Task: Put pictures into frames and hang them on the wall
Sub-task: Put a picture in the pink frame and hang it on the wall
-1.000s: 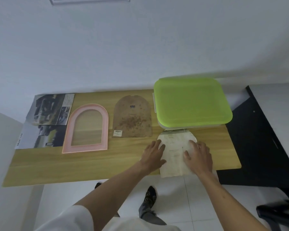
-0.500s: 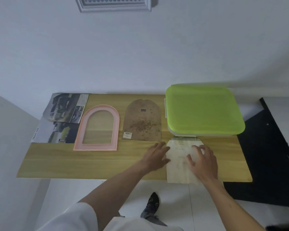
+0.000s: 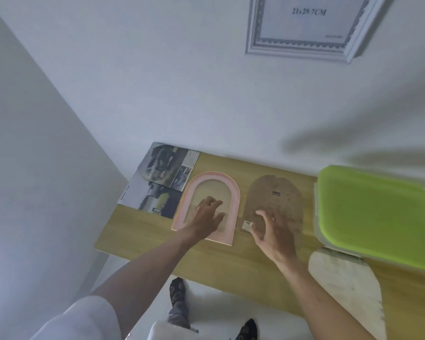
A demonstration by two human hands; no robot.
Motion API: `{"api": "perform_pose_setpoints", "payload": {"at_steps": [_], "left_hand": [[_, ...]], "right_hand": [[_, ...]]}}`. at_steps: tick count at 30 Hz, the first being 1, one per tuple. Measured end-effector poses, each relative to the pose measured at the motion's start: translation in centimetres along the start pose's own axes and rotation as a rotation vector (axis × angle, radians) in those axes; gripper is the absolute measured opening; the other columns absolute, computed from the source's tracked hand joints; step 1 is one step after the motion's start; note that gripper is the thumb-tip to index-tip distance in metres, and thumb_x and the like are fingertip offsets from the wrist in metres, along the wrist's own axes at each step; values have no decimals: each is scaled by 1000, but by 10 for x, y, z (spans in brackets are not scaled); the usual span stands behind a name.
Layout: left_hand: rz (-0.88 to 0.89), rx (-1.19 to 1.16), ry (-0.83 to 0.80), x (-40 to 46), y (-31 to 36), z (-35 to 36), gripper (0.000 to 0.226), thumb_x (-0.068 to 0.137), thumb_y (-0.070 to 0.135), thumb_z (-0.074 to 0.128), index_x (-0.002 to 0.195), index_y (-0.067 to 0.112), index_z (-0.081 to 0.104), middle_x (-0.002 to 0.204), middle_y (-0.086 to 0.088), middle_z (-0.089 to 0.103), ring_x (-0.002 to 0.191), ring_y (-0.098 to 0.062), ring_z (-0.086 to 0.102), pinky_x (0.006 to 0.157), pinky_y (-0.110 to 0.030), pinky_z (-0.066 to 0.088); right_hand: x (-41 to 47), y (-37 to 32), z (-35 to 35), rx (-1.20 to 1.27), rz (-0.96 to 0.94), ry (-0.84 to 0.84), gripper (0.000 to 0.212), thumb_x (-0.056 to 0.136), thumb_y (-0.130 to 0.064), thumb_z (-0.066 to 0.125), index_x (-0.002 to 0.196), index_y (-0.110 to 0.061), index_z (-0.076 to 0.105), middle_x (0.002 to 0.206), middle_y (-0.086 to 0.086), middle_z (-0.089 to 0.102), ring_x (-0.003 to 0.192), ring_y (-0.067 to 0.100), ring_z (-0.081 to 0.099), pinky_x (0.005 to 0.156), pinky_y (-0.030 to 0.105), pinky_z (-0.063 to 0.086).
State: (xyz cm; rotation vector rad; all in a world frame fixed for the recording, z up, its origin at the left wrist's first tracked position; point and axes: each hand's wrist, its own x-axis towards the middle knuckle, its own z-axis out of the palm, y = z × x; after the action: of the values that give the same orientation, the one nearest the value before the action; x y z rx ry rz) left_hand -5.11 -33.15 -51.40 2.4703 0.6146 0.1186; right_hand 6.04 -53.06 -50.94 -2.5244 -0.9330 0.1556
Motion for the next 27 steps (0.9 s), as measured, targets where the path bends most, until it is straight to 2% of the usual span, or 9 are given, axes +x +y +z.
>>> {"api": "perform_pose_setpoints", "payload": {"at_steps": [3, 5, 7, 9, 12, 15, 19, 23, 27], "left_hand": [[-103, 4, 34, 5, -54, -32, 37, 90, 26, 64, 121, 5, 62, 114, -14, 59, 100, -34, 60, 82, -47, 52], [-135, 23, 34, 9, -84, -53, 33, 90, 25, 63, 117, 6, 62, 113, -12, 58, 100, -34, 59, 82, -47, 52], [-159, 58, 38, 11, -109, -72, 30, 91, 24, 61, 116, 7, 61, 119, -10, 56, 106, -34, 57, 82, -45, 51], [-181, 119, 24, 15, -129, -88, 35, 93, 26, 59, 125, 11, 58, 129, -7, 53, 114, -30, 54, 85, -43, 50], [-167, 168, 7, 22, -157, -104, 43, 92, 24, 58, 133, 13, 52, 134, -7, 50, 119, -30, 51, 91, -43, 48], [-150, 190, -16, 30, -181, -114, 44, 91, 20, 57, 134, 13, 51, 141, -7, 46, 128, -29, 45, 101, -41, 40], [-119, 229, -30, 43, -205, -117, 50, 93, 24, 55, 140, 14, 46, 155, -8, 32, 143, -26, 27, 118, -38, 21], [-102, 211, -69, 50, -221, -117, 54, 94, 25, 52, 145, 15, 39, 159, -6, 25, 146, -26, 21, 119, -37, 15], [-104, 199, -72, 50, -236, -109, 49, 99, 29, 45, 147, 18, 39, 158, -1, 30, 145, -22, 25, 118, -34, 18]], "right_hand": [[30, -47, 26, -23, -107, -44, 37, 85, -41, 69, 116, -22, 66, 107, 4, 66, 89, 23, 64, 69, 33, 53], [48, -76, 43, -15, -153, -75, 39, 86, -41, 67, 119, -20, 64, 114, 4, 63, 93, 22, 64, 68, 34, 56], [66, -105, 60, -22, -183, -109, 42, 87, -41, 65, 122, -19, 62, 121, 5, 60, 101, 23, 63, 76, 37, 57], [81, -132, 75, -53, -187, -157, 43, 91, -43, 60, 127, -19, 59, 129, 5, 57, 113, 23, 58, 89, 38, 54], [100, -167, 96, -103, -183, -213, 43, 94, -40, 57, 131, -17, 56, 137, 6, 54, 121, 25, 54, 98, 38, 49], [115, -198, 112, -124, -166, -268, 41, 95, -35, 58, 131, -16, 54, 139, 5, 52, 120, 25, 54, 98, 38, 48], [129, -223, 131, -147, -185, -315, 47, 96, -35, 59, 138, -15, 50, 144, 2, 49, 124, 24, 54, 98, 37, 50], [144, -238, 147, -188, -192, -351, 48, 98, -36, 57, 139, -12, 50, 143, 1, 48, 123, 23, 54, 94, 35, 51], [160, -249, 160, -213, -171, -382, 51, 100, -31, 55, 146, -12, 43, 151, 3, 42, 135, 23, 46, 101, 36, 48]]}}
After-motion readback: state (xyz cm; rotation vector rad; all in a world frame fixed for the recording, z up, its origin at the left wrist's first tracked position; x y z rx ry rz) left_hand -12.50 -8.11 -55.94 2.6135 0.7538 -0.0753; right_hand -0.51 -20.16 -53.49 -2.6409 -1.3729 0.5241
